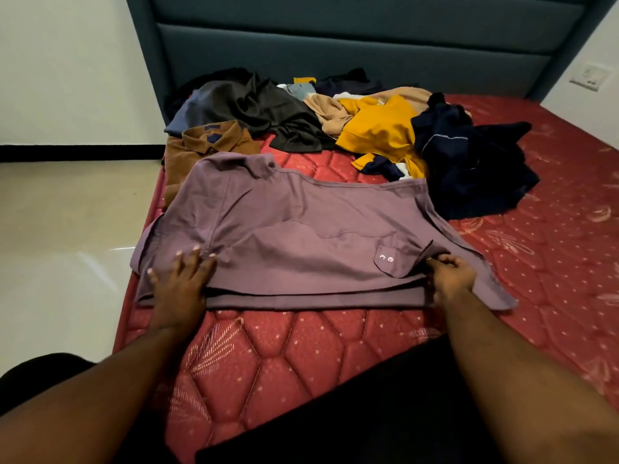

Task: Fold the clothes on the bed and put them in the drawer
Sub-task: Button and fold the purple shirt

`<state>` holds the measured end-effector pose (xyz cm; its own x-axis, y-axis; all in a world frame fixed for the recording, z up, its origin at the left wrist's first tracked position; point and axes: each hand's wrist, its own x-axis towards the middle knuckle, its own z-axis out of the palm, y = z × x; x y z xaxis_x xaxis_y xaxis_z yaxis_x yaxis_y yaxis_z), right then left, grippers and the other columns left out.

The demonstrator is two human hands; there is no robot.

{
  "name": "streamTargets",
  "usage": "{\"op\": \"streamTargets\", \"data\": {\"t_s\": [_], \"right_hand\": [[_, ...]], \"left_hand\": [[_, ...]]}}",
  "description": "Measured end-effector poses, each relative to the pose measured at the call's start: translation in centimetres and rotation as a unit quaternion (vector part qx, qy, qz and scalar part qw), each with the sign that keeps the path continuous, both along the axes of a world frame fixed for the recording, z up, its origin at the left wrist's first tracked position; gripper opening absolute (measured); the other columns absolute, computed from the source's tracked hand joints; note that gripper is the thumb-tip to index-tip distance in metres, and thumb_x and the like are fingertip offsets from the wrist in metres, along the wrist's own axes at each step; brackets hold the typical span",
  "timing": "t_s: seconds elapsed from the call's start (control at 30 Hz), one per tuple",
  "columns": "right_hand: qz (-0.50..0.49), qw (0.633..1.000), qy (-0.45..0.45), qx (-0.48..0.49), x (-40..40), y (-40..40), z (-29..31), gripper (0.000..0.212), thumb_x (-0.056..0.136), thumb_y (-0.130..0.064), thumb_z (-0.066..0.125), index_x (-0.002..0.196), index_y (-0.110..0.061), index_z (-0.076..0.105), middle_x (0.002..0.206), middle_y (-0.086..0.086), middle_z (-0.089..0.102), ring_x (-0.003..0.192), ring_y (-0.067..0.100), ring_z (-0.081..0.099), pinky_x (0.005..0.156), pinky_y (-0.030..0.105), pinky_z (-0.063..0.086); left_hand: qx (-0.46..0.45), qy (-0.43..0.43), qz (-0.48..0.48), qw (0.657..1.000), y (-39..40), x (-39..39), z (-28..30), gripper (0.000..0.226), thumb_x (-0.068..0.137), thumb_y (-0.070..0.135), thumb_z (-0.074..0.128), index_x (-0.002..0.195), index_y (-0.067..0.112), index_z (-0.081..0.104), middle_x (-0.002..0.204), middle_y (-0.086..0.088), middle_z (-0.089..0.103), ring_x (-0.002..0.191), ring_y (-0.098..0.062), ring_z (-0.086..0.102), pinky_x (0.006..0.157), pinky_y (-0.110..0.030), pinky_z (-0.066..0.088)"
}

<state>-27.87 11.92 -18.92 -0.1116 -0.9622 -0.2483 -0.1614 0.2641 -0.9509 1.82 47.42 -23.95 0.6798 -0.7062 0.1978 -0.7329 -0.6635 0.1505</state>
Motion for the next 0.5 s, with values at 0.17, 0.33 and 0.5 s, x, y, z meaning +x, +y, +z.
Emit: {"op": "streamTargets", "data": {"t_s": [0.17,0.33,0.5], "right_hand": [[0.054,0.988,0.121,-0.085,0.2,-0.4,-1.1,0.047,0.066,-0.004,0.079,0.099,-0.025,0.053,0.083,0.008,0.056,0.075,0.020,0.054,0.080,0.040,0.054],[0.241,0.804,0.472,-0.269,0.0,-0.2,0.4,0.040,0.075,-0.012,0.074,0.113,-0.016,0.063,0.122,0.017,0.046,0.110,0.040,0.046,0.091,0.048,0.045],[0.098,0.931,0.254,-0.242,0.2,-0.3,2.2,0.017,0.088,-0.020,0.063,0.087,-0.003,0.062,0.090,0.014,0.059,0.086,0.025,0.054,0.077,0.039,0.046]], "left_hand": [[0.069,-0.118,-0.180,0.974,-0.8,-1.1,0.7,0.059,0.079,0.022,0.057,0.137,0.015,0.051,0.147,-0.012,0.047,0.136,-0.032,0.042,0.117,-0.054,-0.001],[0.071,0.018,-0.218,0.973,-1.9,-1.0,0.3,0.057,0.086,0.028,0.030,0.131,0.012,0.060,0.141,-0.013,0.054,0.131,-0.035,0.049,0.115,-0.043,0.022],[-0.116,0.185,-0.134,0.967,-1.4,-1.8,1.0,0.043,0.095,0.010,0.046,0.137,0.013,0.055,0.144,0.000,0.048,0.137,-0.015,0.039,0.116,-0.023,0.019]]}}
